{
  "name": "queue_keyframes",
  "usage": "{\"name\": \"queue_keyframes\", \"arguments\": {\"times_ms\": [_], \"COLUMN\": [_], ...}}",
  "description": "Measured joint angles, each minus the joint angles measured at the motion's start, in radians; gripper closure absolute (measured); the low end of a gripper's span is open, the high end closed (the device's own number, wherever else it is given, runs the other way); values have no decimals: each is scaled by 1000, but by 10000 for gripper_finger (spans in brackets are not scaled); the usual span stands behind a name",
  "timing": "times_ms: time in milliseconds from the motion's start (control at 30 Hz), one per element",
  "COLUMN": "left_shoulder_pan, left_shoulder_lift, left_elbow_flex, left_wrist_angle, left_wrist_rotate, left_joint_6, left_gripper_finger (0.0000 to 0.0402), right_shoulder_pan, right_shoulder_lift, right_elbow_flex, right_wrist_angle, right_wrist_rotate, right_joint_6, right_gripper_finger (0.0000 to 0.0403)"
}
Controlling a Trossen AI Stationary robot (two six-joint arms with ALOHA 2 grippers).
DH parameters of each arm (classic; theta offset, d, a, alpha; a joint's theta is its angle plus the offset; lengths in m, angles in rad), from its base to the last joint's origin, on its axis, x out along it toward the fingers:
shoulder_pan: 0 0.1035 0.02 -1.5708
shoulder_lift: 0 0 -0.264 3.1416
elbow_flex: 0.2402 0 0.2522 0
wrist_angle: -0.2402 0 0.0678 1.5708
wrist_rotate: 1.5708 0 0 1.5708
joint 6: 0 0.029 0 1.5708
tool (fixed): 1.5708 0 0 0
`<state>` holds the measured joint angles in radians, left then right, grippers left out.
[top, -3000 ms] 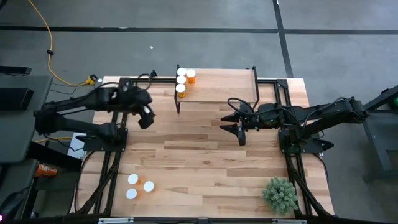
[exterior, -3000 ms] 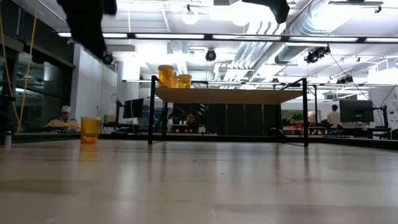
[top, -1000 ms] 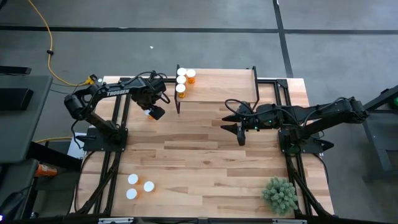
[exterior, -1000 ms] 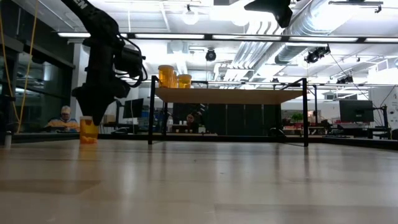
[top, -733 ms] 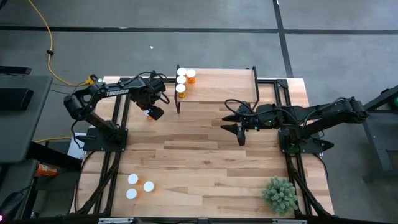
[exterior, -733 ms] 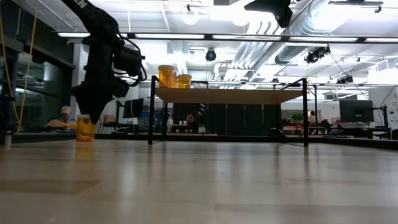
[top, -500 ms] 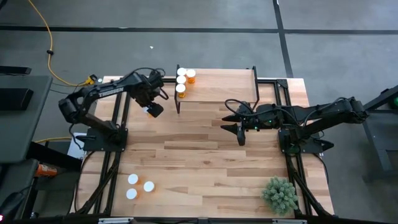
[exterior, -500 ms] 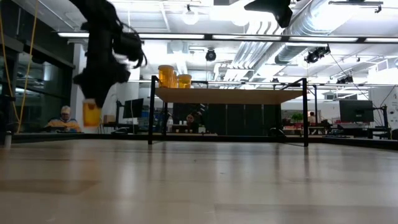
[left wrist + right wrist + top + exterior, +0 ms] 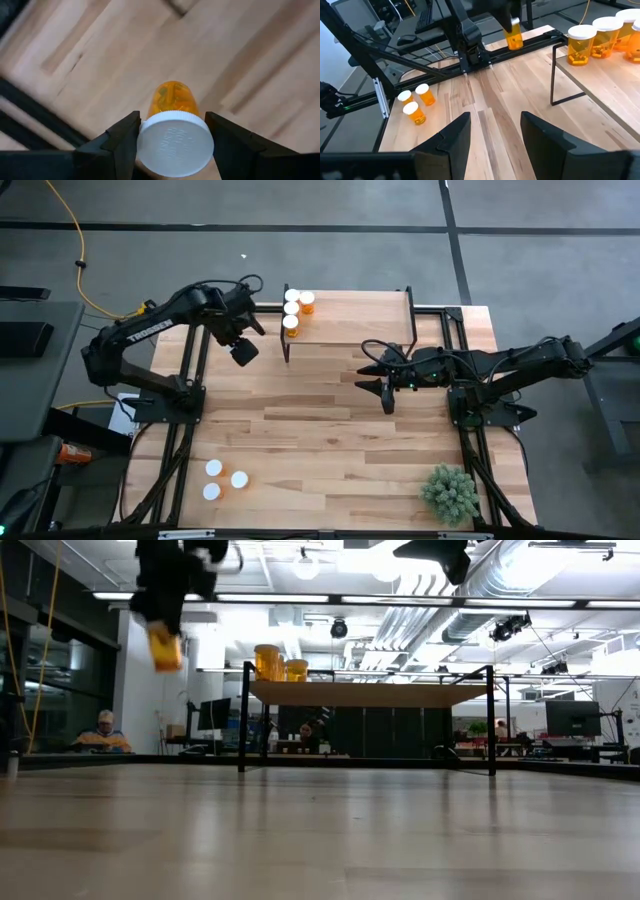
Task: Pick and place medicine bottles onto shelf by color
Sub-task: Put the orange pill bottle on the shelf aligned with the other orange pill bottle
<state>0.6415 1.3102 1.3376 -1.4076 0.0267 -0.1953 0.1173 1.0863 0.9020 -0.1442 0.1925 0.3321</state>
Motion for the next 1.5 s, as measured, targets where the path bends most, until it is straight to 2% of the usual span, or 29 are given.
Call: {"name": "queue_keyframes", "arguments": {"times_ms": [200, 400, 600, 767, 900, 1067, 1133, 1300, 1500], "left_shoulder_pan": [-149, -248, -271, -254, -223, -163, -138, -98, -92], "left_shoulder_lift": [45, 206, 428, 591, 687, 755, 778, 799, 804], "left_elbow_flex": [216, 473, 726, 884, 937, 943, 943, 943, 943], "left_wrist_angle": [-10, -10, -11, -9, -15, -58, -63, -61, -45], "left_wrist_rotate": [1, -11, -67, -136, -195, -304, -302, -225, -217], "left_joint_6": [-39, -15, 93, 167, 235, 260, 259, 252, 287], "left_gripper_finger": [201, 201, 201, 198, 194, 194, 194, 193, 193], "right_shoulder_pan": [0, 0, 0, 0, 0, 0, 0, 0, 0], "right_shoulder_lift": [0, 0, 0, 0, 0, 0, 0, 0, 0], "right_elbow_flex": [0, 0, 0, 0, 0, 0, 0, 0, 0], "right_wrist_angle": [-4, -4, -9, -25, -45, -52, -54, -55, -55], "right_wrist_rotate": [0, 0, 0, 0, 0, 1, 1, 1, 19], "right_joint_6": [0, 0, 0, 0, 0, 22, 29, 29, 27], "right_gripper_finger": [240, 240, 240, 240, 240, 240, 240, 240, 240]}}
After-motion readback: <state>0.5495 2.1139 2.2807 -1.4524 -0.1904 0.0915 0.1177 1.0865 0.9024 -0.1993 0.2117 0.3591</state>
